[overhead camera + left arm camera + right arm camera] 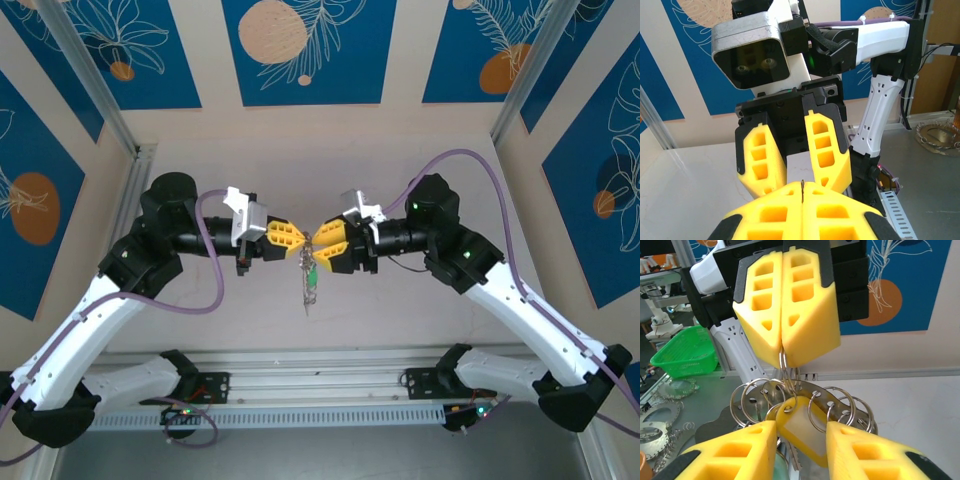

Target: Put the keys on the keyring

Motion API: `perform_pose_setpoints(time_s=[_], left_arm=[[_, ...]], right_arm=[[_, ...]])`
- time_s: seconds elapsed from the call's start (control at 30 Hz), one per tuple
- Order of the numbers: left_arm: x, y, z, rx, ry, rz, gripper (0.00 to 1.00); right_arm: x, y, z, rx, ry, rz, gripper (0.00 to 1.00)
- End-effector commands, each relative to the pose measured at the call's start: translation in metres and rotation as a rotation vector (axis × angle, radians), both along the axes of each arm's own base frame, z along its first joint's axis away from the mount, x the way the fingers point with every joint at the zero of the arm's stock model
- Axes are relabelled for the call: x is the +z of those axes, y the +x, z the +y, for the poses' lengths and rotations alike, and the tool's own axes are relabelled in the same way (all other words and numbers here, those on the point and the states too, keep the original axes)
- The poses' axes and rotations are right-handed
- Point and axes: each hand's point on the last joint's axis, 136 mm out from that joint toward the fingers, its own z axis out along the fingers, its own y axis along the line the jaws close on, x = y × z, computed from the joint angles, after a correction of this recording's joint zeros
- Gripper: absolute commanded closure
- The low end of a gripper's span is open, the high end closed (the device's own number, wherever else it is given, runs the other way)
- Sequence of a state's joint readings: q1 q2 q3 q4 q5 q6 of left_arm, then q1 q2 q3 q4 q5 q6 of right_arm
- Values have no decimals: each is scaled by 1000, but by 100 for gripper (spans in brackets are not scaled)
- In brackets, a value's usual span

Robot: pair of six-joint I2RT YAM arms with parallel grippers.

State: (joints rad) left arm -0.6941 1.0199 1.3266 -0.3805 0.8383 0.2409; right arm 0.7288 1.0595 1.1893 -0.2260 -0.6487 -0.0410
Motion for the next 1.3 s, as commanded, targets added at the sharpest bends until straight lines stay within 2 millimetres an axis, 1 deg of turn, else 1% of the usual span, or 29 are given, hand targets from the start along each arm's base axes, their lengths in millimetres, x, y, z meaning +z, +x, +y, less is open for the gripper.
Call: perform_pose_setpoints(time_s=[0.0, 0.1, 0.17, 0.27, 0.53, 0.63, 0.9, 1.27], left_arm=[[9, -7, 2, -33, -36, -31, 100], [7, -7, 2, -33, -28, -31, 100], [8, -7, 3, -32, -28, -34, 100], [8, -8, 3, -37, -27, -31, 100], [7, -8, 1, -48, -25, -23, 100], [6, -8, 0, -52, -26, -19, 100], [6, -9, -1, -65, -23, -14, 100], [7, -11, -1, -80, -27, -9, 100]], right_arm=[[21, -12, 1, 63, 59, -60, 67], [20, -11, 1, 57, 54, -59, 68], [17, -7, 0, 26, 35, -58, 68], [14, -5, -6, 9, 24, -58, 68], [21, -18, -15, 38, 55, -101, 70], [29, -25, -16, 71, 89, -123, 70], [29, -24, -8, 126, 100, -98, 71], [28, -17, 3, 138, 97, -78, 76]])
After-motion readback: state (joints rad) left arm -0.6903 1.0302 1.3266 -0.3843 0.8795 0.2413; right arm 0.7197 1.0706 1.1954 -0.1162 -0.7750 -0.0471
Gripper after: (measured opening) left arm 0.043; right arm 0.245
